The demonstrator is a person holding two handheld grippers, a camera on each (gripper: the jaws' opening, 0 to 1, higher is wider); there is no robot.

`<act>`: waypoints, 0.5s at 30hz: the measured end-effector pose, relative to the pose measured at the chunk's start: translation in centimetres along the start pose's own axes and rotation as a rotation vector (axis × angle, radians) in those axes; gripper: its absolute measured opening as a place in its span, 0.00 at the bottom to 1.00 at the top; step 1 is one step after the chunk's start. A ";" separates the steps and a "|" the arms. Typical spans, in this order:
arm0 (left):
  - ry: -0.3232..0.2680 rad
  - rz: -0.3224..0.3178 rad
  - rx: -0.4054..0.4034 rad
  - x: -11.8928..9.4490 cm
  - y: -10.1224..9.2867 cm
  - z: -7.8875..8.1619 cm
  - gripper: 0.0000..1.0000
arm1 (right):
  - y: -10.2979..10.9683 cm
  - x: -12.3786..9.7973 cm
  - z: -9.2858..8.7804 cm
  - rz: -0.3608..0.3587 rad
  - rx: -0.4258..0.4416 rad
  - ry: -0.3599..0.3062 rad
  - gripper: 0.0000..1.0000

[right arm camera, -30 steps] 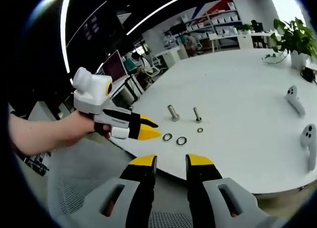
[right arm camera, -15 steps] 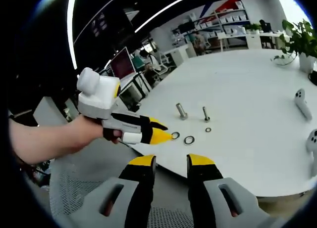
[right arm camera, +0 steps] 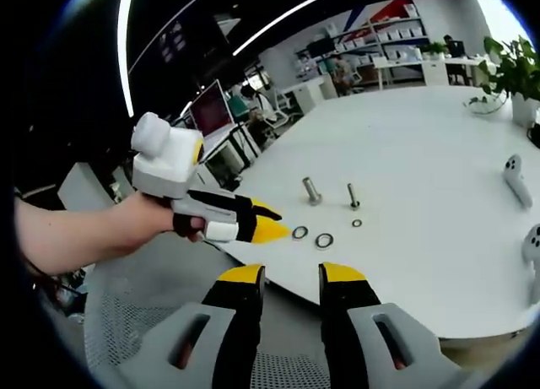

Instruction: Place the washer onto the threaded stud by aligning its center hole with the stud, sliding it down to the base, and recovering from edge contact or off-axis alignment until the washer reaches the visible bottom stop.

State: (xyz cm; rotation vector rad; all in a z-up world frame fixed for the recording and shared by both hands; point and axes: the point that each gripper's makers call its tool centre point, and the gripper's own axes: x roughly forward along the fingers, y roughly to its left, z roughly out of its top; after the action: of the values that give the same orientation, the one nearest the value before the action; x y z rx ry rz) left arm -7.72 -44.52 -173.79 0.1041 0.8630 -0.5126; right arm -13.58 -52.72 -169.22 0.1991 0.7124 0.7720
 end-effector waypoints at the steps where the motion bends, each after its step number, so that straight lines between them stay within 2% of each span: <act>1: 0.004 -0.006 0.000 0.2 -0.1 0.1 0.20 | 0.0 0.0 0.0 -0.002 0.001 0.001 0.28; 5: 0.011 -0.016 0.011 0.8 -0.4 0.3 0.20 | 0.0 0.0 0.1 0.000 -0.001 -0.001 0.28; 10: 0.061 -0.040 0.057 1.9 -1.3 -0.5 0.20 | -0.2 -0.1 0.0 -0.009 0.007 -0.004 0.28; 15: 0.102 -0.046 0.066 3.1 -1.1 -1.0 0.20 | -0.3 -0.1 0.1 -0.012 0.004 -0.004 0.28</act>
State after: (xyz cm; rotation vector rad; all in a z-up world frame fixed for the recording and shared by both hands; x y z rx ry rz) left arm -7.26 -46.35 -176.63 0.1724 0.9500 -0.5835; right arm -13.42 -52.96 -169.24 0.2000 0.7113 0.7583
